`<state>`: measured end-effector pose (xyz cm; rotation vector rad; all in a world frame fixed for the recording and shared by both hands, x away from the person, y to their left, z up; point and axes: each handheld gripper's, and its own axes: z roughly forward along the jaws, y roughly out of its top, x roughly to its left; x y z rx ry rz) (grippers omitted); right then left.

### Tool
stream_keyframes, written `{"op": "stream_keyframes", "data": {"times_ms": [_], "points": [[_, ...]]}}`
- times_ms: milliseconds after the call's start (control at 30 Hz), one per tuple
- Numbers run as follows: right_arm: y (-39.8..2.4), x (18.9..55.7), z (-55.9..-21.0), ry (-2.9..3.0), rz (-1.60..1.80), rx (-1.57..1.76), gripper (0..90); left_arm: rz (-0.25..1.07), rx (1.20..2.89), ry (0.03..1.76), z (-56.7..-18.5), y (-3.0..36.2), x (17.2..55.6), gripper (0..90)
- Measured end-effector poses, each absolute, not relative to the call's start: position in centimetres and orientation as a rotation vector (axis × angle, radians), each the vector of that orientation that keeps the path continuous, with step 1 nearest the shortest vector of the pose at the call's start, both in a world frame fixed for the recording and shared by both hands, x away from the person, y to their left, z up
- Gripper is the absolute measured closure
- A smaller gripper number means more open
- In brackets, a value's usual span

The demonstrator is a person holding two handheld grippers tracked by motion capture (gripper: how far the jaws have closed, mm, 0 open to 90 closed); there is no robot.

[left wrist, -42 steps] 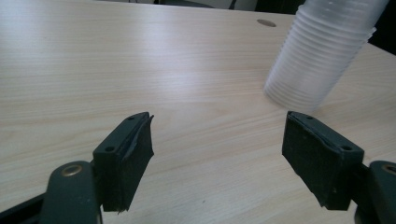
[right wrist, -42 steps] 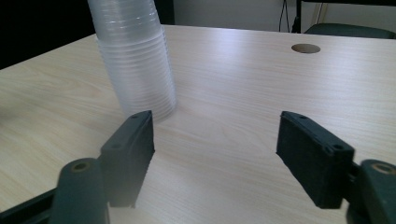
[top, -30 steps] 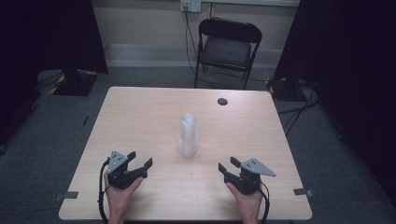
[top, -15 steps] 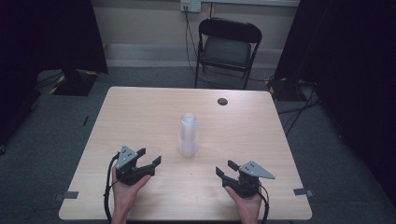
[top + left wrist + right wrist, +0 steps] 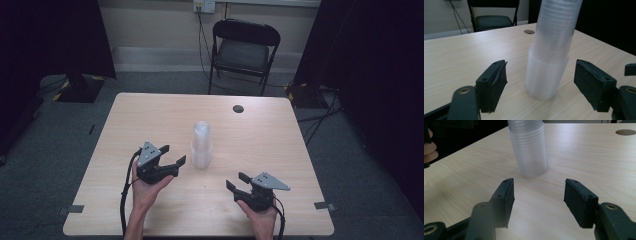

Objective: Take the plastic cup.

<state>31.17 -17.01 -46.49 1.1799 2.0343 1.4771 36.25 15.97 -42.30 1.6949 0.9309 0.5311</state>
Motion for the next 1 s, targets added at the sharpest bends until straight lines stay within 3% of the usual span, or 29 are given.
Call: {"op": "stream_keyframes", "data": {"times_ms": [333,1000], "points": [[-16.9,31.2,-46.4,2.038,1.489,1.172,41.1,0.515,1.706,0.870,-40.7,14.5,37.8,20.0],[-17.1,31.4,-46.8,2.043,1.494,1.189,40.4,0.450,1.694,0.761,-39.5,11.3,41.6,31.7]]}}
